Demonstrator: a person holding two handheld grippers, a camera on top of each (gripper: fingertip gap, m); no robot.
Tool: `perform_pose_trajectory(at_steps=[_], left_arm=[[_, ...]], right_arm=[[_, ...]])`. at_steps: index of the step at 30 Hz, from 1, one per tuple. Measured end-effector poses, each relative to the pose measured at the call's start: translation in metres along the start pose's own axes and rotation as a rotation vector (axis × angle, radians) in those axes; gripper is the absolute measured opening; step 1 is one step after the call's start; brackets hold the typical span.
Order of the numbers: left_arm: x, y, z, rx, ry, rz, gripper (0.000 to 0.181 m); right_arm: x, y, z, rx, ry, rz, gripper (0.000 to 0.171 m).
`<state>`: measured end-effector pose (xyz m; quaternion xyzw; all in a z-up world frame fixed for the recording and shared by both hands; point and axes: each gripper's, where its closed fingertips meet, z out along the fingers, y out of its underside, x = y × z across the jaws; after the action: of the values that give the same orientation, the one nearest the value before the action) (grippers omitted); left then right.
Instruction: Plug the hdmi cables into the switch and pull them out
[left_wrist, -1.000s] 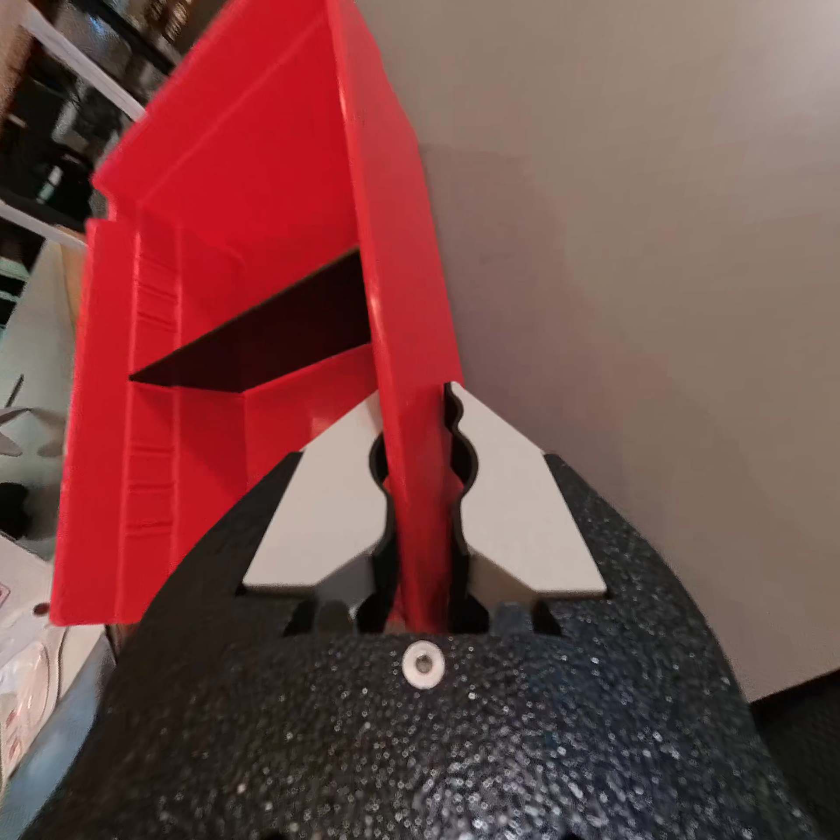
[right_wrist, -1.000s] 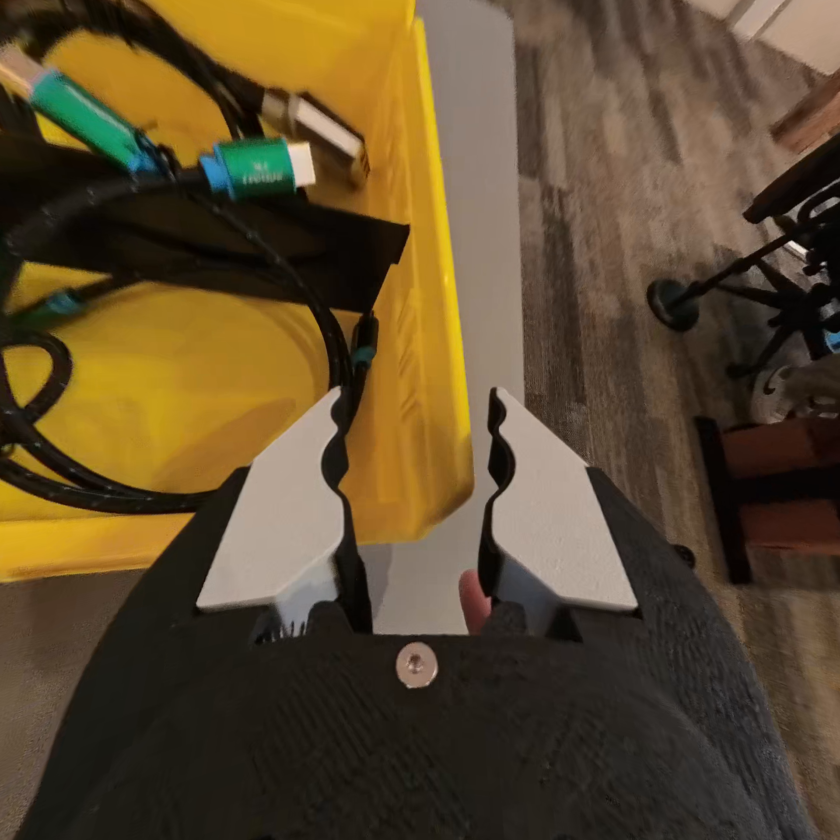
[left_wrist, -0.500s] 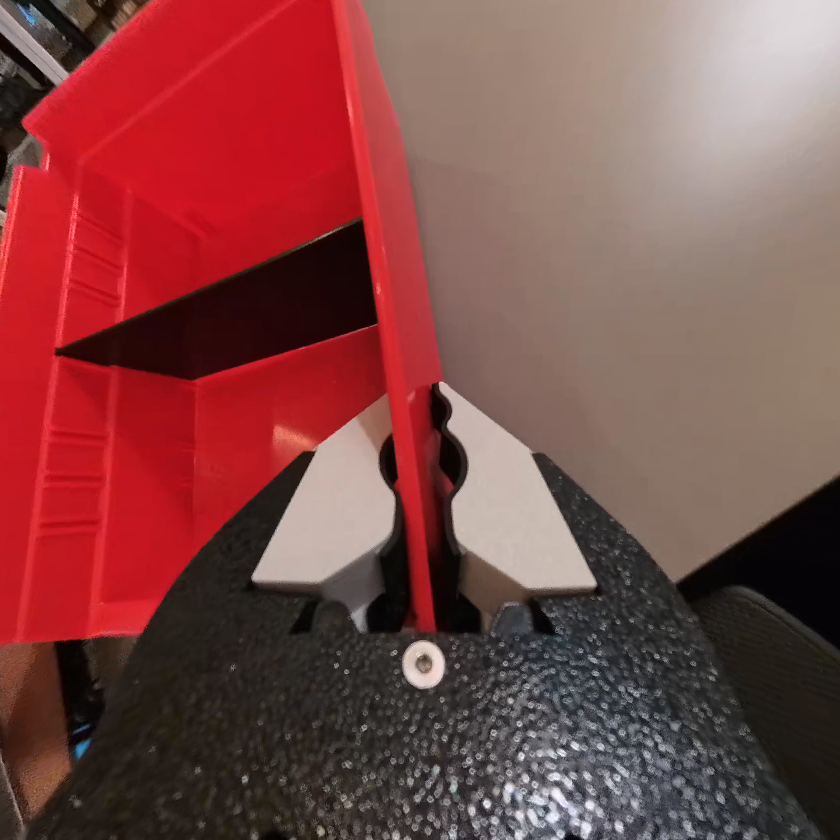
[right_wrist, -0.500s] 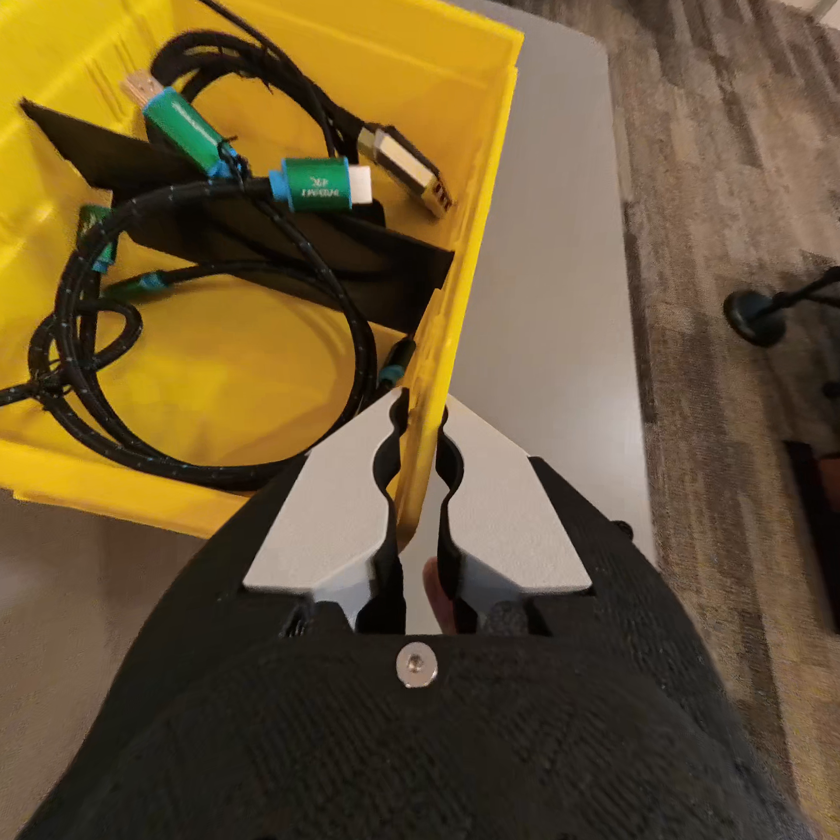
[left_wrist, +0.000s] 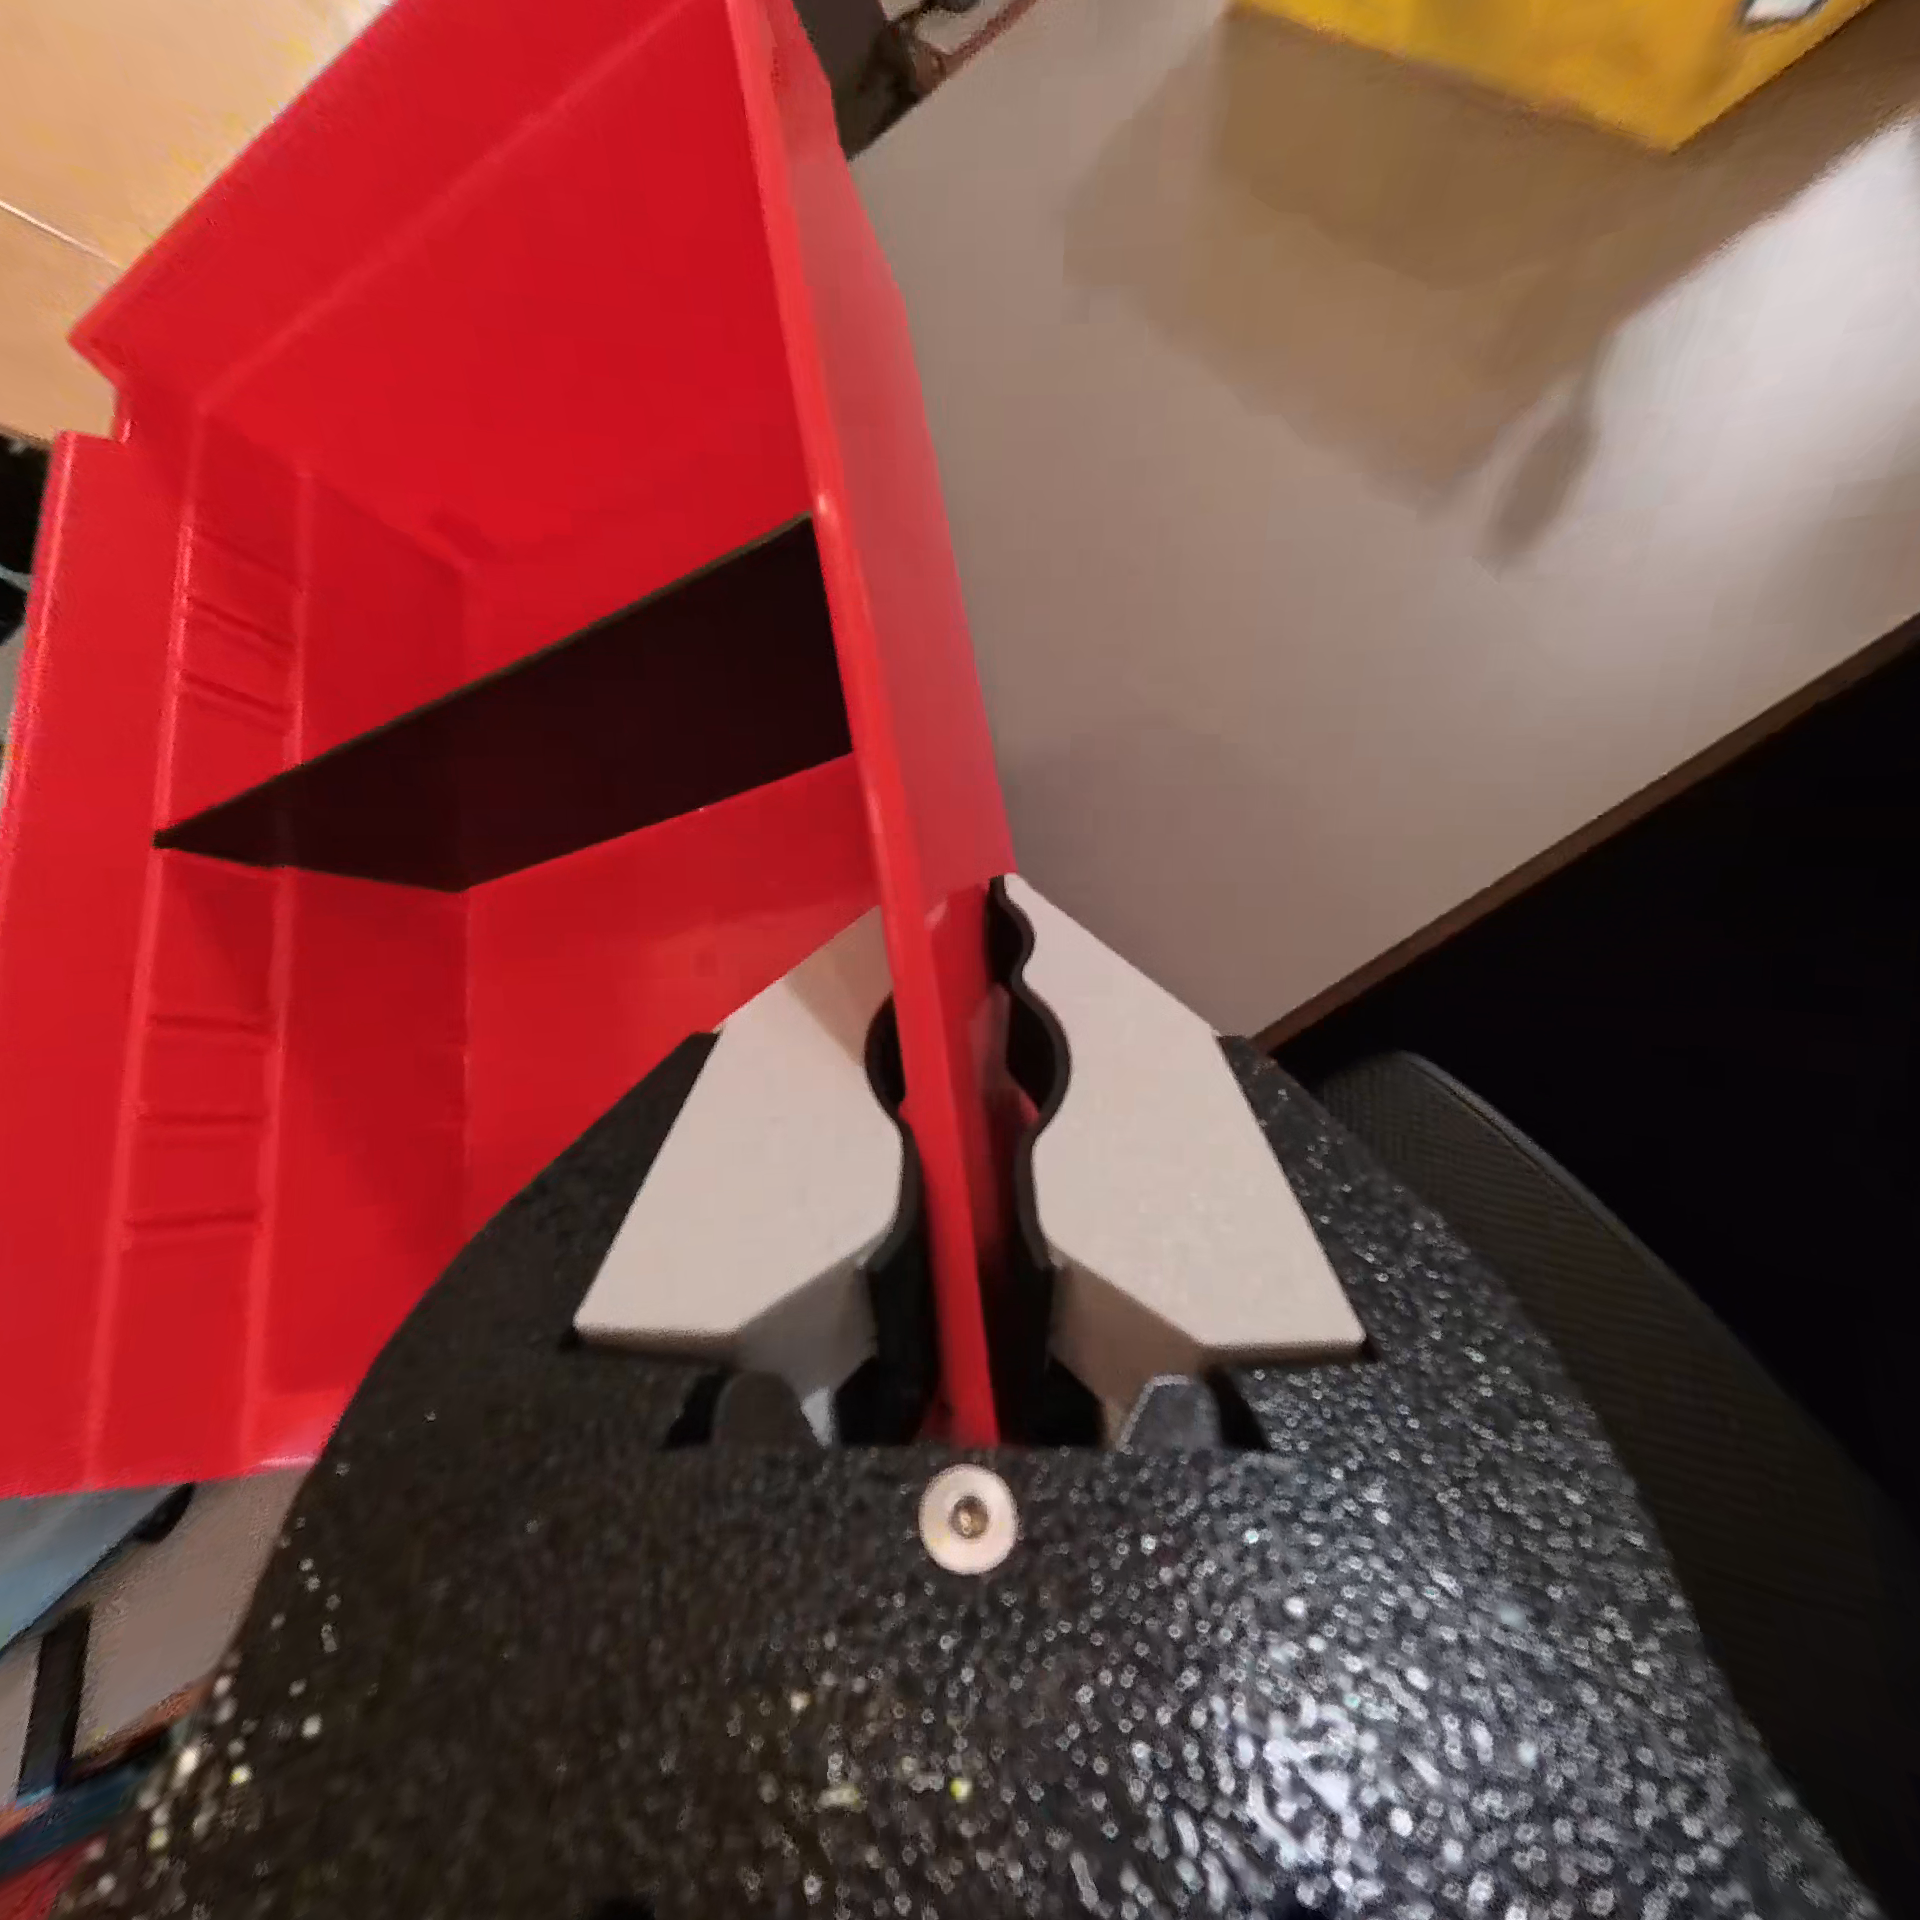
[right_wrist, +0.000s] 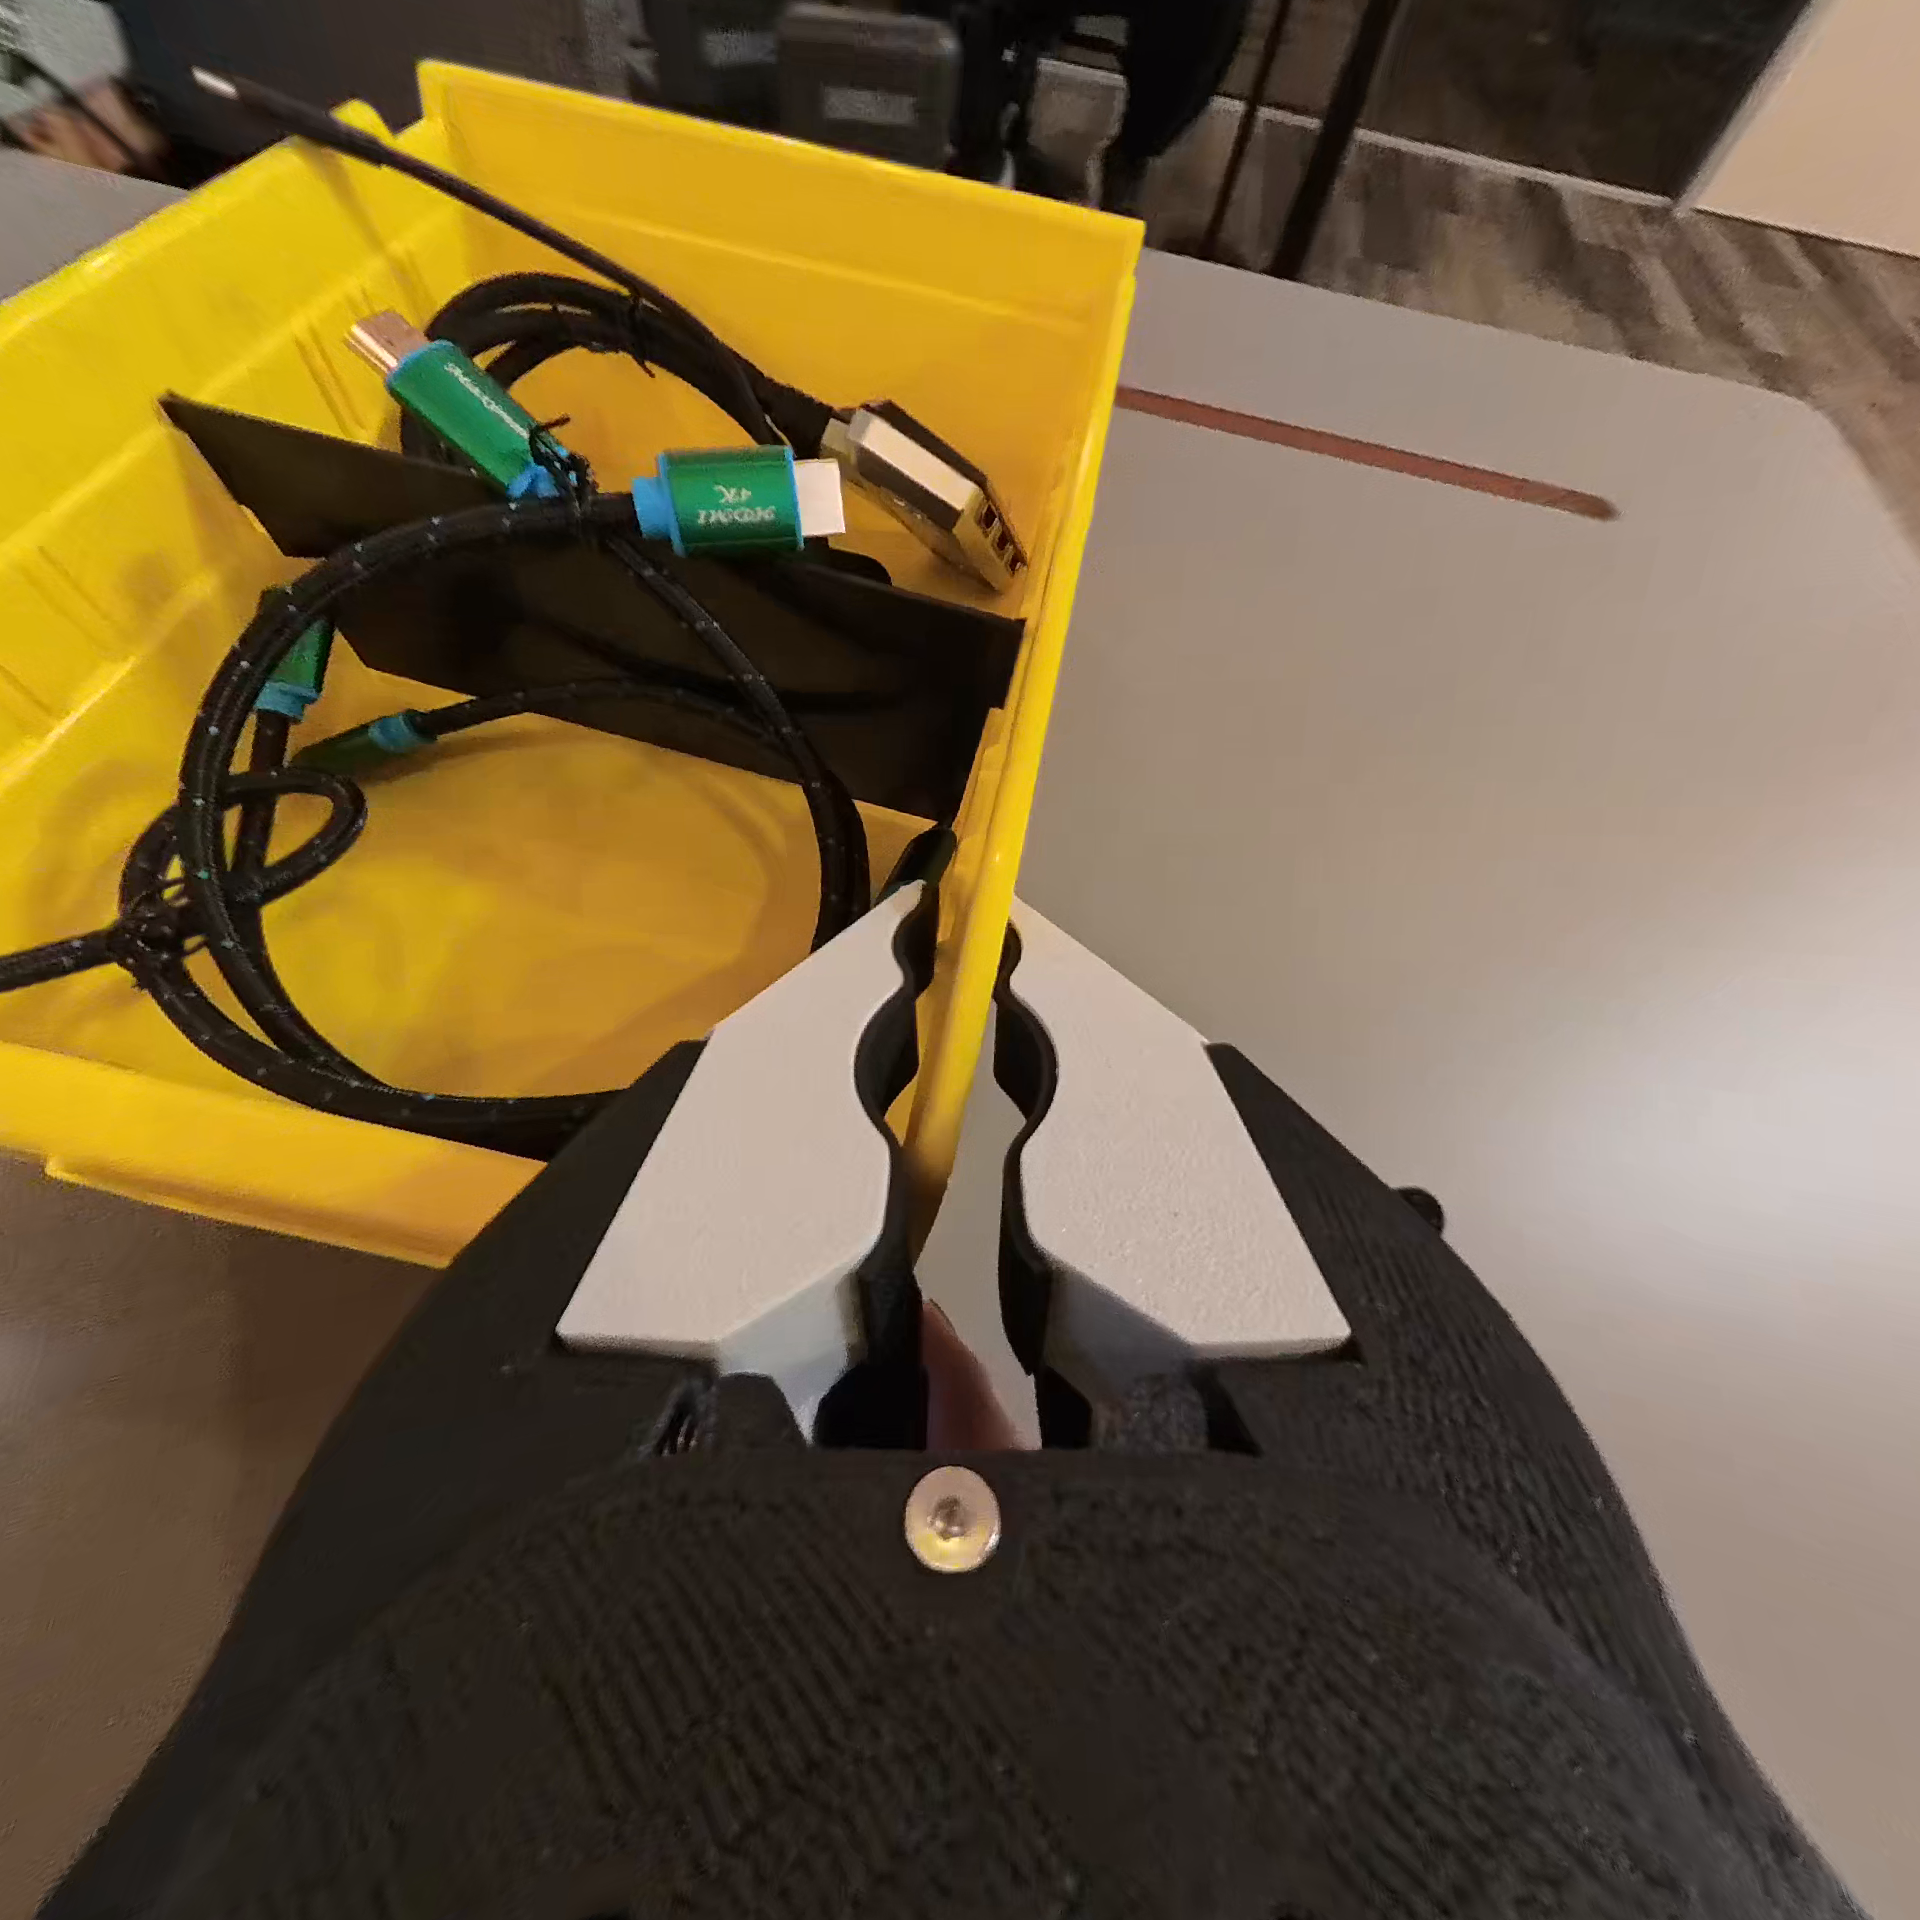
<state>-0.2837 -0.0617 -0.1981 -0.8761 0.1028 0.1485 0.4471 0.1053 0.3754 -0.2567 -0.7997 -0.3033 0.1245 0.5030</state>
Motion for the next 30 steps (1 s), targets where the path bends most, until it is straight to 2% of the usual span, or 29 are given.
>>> perform_pose_trajectory(at_steps=[5,11,12,13,14,18,20,22,24,26,30], left_arm=[[0.002,-0.012,-0.025,0.048,-0.031,-0.030,0.005],[0.018,-0.051,-0.026,0.123,-0.002,0.043,0.005],[0.023,-0.062,-0.024,0.151,0.010,0.050,0.005],[0.028,-0.074,-0.022,0.179,0.026,0.061,0.005],[0.035,-0.086,-0.020,0.206,0.045,0.079,0.005],[0.072,-0.142,-0.010,0.307,0.161,0.164,0.005],[0.098,-0.173,0.001,0.339,0.241,0.224,0.006],[0.130,-0.205,0.016,0.367,0.334,0.288,0.006],[0.169,-0.237,0.033,0.394,0.442,0.343,0.006],[0.214,-0.267,0.052,0.412,0.556,0.378,0.006],[0.314,-0.312,0.101,0.396,0.753,0.441,0.005]], right_arm=[[-0.094,-0.025,0.020,0.062,-0.089,-0.013,0.007],[-0.188,-0.054,0.029,0.220,-0.178,-0.109,0.015],[-0.199,-0.056,0.027,0.229,-0.206,-0.115,0.020],[-0.206,-0.059,0.023,0.253,-0.232,-0.116,0.039],[-0.204,-0.065,0.015,0.302,-0.228,-0.121,0.045],[-0.146,-0.092,-0.035,0.482,-0.152,-0.121,0.050],[-0.097,-0.101,-0.066,0.540,-0.074,-0.137,0.050],[-0.044,-0.104,-0.102,0.592,0.055,-0.270,0.050],[0.022,-0.098,-0.139,0.594,0.259,-0.419,0.047],[0.086,-0.086,-0.174,0.548,0.419,-0.436,0.041],[0.160,-0.059,-0.221,0.462,0.506,-0.301,0.036]])
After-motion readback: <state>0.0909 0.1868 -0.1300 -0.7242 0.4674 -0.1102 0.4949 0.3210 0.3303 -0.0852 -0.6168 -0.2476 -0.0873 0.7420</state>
